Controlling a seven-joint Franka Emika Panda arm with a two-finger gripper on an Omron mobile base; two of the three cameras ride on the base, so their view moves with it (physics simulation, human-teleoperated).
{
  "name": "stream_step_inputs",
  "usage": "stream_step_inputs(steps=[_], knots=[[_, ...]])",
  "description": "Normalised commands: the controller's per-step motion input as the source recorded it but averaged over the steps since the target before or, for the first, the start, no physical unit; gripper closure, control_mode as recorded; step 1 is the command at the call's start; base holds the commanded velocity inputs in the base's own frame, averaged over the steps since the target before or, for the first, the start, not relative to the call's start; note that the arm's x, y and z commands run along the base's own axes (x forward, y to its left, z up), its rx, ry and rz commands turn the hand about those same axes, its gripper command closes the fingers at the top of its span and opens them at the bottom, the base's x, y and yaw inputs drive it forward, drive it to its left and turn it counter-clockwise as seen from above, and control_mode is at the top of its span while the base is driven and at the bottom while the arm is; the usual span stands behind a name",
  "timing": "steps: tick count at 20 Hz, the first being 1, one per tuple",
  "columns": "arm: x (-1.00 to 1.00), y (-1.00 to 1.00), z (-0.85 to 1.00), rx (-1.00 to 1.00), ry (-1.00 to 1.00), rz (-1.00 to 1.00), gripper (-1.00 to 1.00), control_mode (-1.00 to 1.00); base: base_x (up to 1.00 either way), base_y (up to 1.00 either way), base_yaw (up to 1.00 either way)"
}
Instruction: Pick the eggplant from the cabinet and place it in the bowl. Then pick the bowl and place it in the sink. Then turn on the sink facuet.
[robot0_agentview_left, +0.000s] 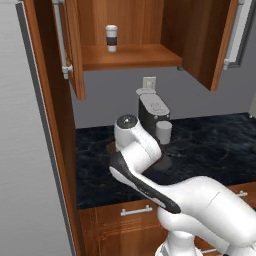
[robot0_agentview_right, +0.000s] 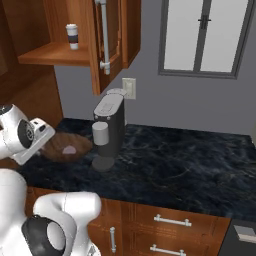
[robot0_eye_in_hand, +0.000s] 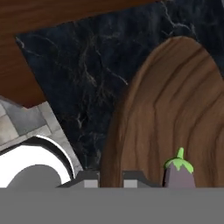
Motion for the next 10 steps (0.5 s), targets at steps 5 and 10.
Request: stream_step_inputs(steps=[5, 10], knots=[[-1.0, 0.0, 1.0, 0.0, -0.16, 0.3, 1.0, -1.0, 0.0, 0.0, 0.0], [-1.0, -0.07, 1.0, 0.0, -0.15, 0.33, 1.0, -1.0, 0.0, 0.0, 0.0]])
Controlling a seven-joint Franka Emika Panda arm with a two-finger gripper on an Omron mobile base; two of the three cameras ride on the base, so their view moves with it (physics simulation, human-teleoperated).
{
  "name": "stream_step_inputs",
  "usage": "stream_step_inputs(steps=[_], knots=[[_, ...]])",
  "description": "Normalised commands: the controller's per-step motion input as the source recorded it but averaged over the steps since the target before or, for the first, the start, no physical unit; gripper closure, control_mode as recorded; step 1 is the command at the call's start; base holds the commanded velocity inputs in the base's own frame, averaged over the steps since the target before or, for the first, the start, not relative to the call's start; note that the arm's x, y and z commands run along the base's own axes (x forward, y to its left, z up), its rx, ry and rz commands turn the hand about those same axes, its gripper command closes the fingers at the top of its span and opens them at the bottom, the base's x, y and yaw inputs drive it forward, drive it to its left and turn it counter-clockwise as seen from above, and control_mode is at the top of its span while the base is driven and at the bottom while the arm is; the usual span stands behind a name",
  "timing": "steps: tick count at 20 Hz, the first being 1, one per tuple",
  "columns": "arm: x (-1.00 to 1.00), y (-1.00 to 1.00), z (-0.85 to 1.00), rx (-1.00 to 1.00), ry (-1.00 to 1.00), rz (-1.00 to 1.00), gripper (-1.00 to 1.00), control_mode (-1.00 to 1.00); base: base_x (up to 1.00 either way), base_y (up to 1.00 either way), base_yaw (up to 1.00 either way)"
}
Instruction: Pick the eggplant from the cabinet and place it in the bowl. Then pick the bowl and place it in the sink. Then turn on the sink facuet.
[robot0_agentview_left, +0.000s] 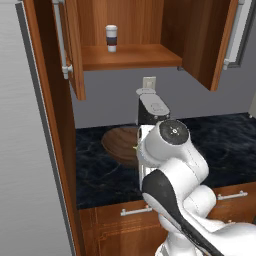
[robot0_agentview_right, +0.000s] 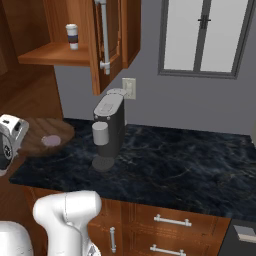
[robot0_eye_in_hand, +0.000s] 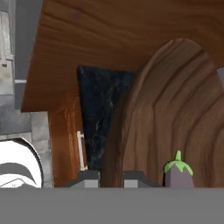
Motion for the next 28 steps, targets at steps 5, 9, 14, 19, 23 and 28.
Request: stream_step_inputs(steps=[5, 9, 14, 19, 23, 28], knots=[[-1.0, -0.23, 1.0, 0.0, -0.11, 0.29, 1.0, -1.0, 0.0, 0.0, 0.0], [-0.94, -0.23, 1.0, 0.0, -0.07, 0.13, 1.0, -1.0, 0.0, 0.0, 0.0], [-0.56, -0.13, 1.0, 0.0, -0.01, 0.0, 1.0, -1.0, 0.0, 0.0, 0.0], [-0.37, -0.24, 0.55, 0.0, 0.0, 0.0, 1.0, -1.0, 0.0, 0.0, 0.0], [-0.17, -0.29, -0.01, -0.01, 0.0, 0.0, 1.0, -1.0, 0.0, 0.0, 0.0], [-0.2, -0.24, -0.12, -0.01, 0.0, 0.01, 1.0, -1.0, 0.0, 0.0, 0.0]])
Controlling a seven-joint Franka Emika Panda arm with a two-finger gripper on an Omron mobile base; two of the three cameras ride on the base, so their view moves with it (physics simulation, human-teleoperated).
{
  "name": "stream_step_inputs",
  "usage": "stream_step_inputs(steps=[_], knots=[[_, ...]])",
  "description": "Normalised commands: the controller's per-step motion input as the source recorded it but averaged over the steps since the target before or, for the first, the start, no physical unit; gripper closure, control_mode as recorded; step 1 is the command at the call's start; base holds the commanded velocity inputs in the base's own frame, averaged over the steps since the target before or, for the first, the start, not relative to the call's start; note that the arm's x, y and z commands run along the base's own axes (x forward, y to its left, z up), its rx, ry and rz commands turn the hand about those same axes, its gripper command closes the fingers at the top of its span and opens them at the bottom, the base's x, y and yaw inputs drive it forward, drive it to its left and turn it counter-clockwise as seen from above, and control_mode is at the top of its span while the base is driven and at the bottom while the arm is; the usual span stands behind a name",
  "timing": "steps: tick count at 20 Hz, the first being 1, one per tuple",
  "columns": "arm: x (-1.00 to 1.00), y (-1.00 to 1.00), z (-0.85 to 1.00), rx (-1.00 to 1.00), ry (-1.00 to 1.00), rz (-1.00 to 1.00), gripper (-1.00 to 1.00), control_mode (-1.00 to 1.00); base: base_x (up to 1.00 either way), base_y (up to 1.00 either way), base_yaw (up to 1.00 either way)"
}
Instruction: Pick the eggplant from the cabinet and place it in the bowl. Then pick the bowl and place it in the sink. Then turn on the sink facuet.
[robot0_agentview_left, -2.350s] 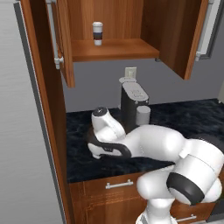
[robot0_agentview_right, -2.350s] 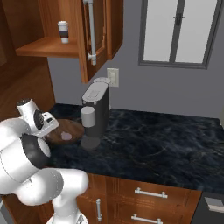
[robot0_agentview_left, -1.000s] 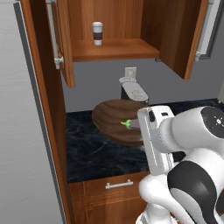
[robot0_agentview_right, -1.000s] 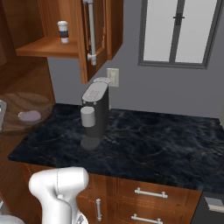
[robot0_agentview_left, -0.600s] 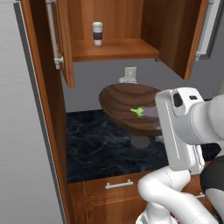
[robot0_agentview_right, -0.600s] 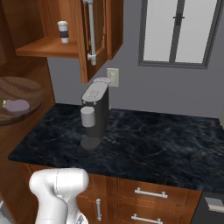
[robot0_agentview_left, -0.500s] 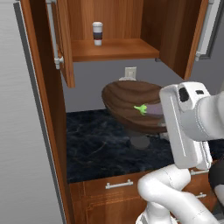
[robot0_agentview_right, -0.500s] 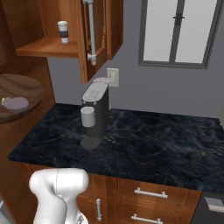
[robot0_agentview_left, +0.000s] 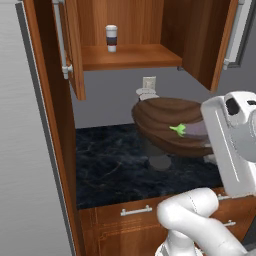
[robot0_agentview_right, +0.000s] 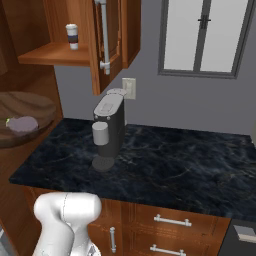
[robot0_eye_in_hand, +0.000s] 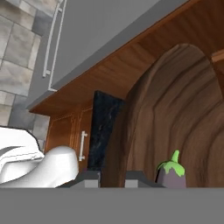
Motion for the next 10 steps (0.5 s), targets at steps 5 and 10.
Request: stream_step_inputs(steps=[5, 10], knots=[[-0.05, -0.01, -0.02, -0.01, 0.0, 0.0, 1.0, 1.0, -0.34, 0.0, 0.01], [0.0, 0.0, 0.0, 0.0, 0.0, 0.0, 1.0, 1.0, -0.56, -0.26, -0.18]])
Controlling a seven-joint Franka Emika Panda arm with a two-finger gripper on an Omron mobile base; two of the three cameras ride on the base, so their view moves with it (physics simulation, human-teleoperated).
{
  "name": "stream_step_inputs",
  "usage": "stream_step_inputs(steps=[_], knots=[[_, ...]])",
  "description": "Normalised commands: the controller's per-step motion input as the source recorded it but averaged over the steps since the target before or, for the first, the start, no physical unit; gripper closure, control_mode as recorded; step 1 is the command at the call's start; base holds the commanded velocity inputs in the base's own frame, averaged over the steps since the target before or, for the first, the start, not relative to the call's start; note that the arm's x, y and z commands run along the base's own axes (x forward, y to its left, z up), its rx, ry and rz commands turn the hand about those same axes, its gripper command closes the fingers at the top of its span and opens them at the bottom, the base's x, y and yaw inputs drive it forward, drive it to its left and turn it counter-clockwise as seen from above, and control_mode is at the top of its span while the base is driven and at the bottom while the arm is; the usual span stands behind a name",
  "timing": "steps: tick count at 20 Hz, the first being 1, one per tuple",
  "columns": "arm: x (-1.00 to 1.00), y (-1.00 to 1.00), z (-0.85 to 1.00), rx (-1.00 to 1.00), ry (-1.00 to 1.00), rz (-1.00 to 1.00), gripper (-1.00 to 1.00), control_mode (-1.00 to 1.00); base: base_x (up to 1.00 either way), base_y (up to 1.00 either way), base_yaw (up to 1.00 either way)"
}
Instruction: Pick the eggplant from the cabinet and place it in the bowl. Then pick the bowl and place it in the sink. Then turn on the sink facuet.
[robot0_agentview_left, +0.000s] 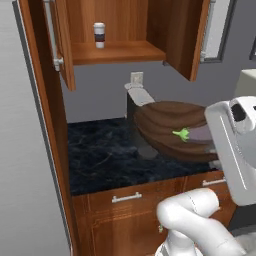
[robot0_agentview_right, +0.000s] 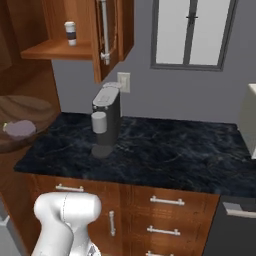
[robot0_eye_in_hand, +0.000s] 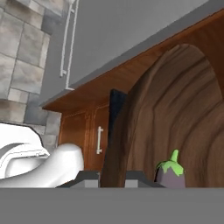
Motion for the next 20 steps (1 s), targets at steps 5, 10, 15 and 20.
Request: stream_step_inputs(steps=[5, 10, 15, 20], knots=[[0.0, 0.0, 0.0, 0.0, 0.0, 0.0, 1.0, 1.0, -0.05, -0.61, -0.7], [0.0, 0.0, 0.0, 0.0, 0.0, 0.0, 1.0, 1.0, 0.0, -0.64, -0.73], [0.0, 0.0, 0.0, 0.0, 0.0, 0.0, 1.0, 1.0, 0.0, -0.79, -0.67], [0.0, 0.0, 0.0, 0.0, 0.0, 0.0, 1.0, 1.0, 0.0, -0.77, -0.61]])
